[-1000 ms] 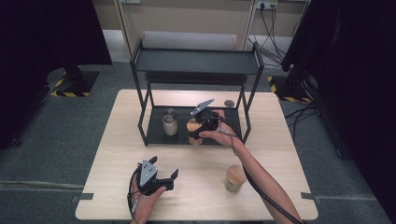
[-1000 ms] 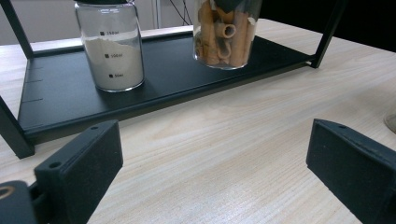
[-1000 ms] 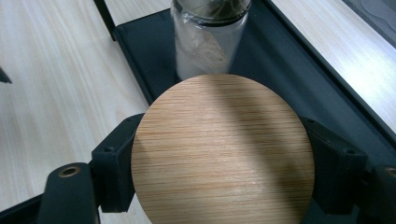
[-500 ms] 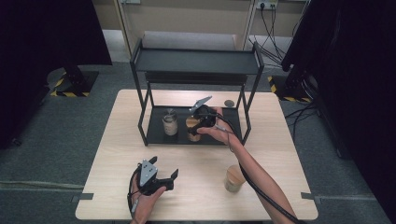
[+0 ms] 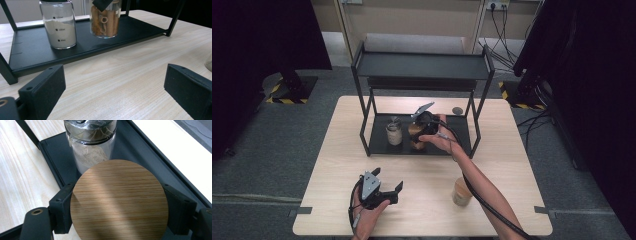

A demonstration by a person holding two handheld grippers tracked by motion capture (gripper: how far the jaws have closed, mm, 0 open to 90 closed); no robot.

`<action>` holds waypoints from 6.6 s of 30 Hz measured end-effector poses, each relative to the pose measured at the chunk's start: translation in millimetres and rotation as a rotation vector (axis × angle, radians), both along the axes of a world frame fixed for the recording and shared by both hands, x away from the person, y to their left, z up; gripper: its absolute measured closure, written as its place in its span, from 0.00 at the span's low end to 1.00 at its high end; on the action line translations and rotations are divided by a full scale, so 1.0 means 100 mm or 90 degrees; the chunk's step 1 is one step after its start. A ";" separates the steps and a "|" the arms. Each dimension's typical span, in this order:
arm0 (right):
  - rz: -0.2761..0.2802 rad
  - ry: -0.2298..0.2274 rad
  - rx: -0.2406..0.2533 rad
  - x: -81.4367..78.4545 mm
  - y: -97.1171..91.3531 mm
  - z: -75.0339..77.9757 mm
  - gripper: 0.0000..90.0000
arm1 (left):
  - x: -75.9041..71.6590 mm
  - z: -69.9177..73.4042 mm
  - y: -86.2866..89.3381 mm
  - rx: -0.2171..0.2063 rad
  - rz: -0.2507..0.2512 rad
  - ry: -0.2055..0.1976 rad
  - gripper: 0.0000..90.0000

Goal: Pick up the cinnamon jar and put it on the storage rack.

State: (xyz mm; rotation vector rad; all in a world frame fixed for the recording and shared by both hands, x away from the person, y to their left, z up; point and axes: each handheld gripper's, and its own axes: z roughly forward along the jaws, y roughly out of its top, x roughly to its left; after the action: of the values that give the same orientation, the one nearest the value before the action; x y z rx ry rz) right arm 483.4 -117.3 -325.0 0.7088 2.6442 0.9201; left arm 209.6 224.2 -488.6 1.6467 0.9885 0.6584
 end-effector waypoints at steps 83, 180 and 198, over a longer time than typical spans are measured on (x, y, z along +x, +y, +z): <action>-0.023 -0.048 0.129 -0.46 -0.41 0.06 0.08 | -0.01 0.01 -0.02 0.005 -0.006 0.001 0.04; -0.056 -0.102 0.316 -1.41 -1.75 -0.34 0.08 | -0.01 0.01 -0.02 0.005 -0.002 0.001 0.04; -0.070 -0.102 0.329 -1.54 -1.91 -0.41 0.08 | -0.01 0.01 -0.02 0.005 -0.001 0.000 0.04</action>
State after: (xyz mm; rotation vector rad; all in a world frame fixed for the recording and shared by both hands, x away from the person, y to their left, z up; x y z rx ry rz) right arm 329.4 -308.2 -366.0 0.8365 2.2127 1.5765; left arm 208.6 221.8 -487.8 1.6553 0.9851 0.6616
